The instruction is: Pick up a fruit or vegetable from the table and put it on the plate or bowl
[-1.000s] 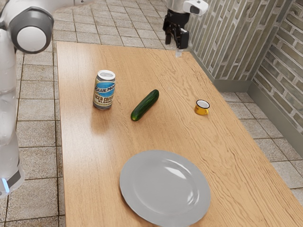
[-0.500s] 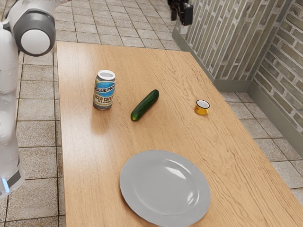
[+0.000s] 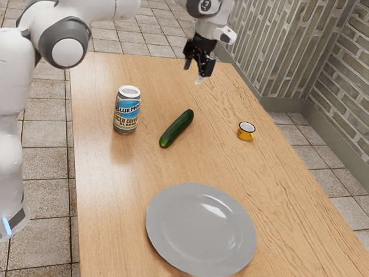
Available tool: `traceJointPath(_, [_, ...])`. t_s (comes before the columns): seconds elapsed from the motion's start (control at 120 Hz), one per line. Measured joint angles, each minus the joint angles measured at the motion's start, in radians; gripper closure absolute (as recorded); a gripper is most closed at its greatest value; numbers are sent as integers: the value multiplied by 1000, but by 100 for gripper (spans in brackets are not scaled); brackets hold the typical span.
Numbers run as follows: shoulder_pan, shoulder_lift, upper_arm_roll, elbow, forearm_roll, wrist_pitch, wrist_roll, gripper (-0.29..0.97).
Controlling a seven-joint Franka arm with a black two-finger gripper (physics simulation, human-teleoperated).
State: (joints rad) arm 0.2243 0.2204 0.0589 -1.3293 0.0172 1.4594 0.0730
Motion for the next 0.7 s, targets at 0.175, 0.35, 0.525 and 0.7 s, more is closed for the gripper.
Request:
traceJointPath(0.175, [-5, -105, -5, -243, -11, 127, -37, 0])
traceJointPath(0.35, [-10, -162, -8, -377, -28, 240, -101, 0])
traceJointPath(0.525, [-7, -164, -8, -443, -34, 344, -158, 0])
traceJointPath(0.7, [-8, -171, -10, -496, -34, 411, -211, 0])
